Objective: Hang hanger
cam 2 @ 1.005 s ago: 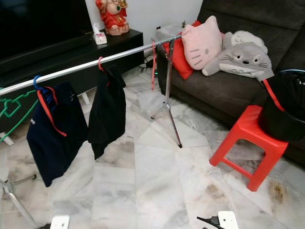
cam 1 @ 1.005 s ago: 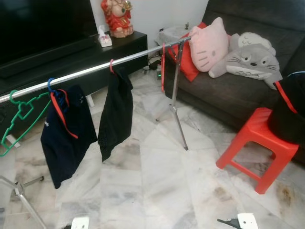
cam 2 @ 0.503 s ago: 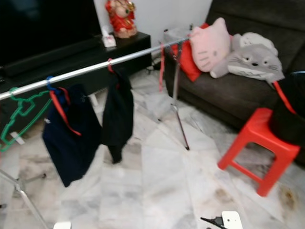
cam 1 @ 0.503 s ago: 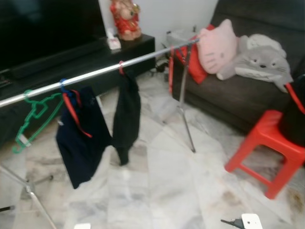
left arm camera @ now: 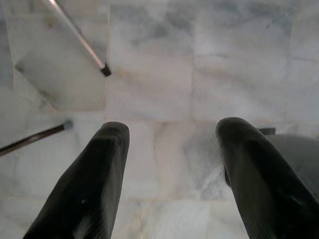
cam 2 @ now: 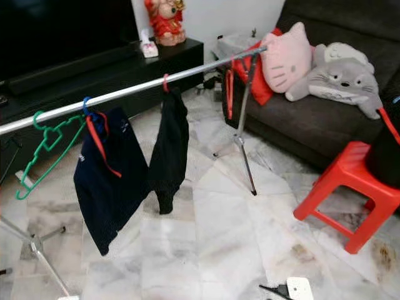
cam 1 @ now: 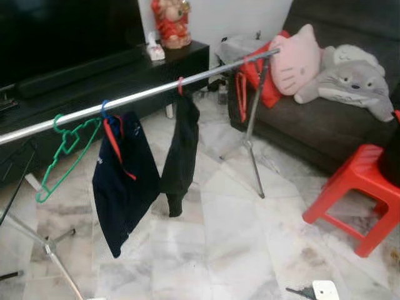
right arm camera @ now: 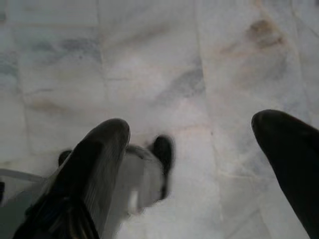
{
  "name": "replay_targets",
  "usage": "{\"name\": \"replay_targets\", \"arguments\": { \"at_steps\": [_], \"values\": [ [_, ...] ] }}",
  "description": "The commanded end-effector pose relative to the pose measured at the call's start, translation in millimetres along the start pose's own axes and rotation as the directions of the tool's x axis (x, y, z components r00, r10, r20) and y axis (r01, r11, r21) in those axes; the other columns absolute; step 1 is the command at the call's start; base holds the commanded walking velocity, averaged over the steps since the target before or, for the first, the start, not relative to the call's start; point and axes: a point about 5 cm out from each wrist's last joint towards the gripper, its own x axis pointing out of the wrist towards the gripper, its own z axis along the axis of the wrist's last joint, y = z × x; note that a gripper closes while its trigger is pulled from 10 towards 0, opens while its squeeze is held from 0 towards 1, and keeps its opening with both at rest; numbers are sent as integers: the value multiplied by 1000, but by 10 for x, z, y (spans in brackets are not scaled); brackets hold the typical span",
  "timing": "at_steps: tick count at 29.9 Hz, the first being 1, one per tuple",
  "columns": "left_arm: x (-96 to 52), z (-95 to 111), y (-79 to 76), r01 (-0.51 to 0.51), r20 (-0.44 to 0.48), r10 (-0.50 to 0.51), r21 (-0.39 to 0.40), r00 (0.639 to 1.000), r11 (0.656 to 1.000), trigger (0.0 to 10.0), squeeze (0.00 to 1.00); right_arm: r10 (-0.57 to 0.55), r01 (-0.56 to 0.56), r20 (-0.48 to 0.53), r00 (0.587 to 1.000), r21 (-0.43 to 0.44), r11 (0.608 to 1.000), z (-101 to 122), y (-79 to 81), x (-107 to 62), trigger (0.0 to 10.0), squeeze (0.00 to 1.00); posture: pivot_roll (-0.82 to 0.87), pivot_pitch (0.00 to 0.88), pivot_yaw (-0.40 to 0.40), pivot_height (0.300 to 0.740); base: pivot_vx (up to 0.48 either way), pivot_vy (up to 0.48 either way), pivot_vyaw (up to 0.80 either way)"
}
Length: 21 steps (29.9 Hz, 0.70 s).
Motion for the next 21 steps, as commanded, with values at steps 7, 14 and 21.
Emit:
{"name": "replay_targets", "arguments": {
  "at_steps": [7,14,21],
  "values": [
    [40,44,-188,21,-13,-21,-6,1000,1000,10000,0,-7,7,2,1000,6,1000,6,-18,-2,10000,0,-83,0,46,740,0,344,0],
    [22,11,-132,14,-13,-14,1,1000,1000,10000,0,-10,10,3,1000,9,1000,5,-17,-2,10000,0,-84,0,47,740,0,237,0],
    [44,263,-8,-45,142,49,-31,989,998,10000,0,-10,10,4,1000,8,1000,8,-21,-3,10000,0,-81,0,45,740,0,0,0]
  ]
}}
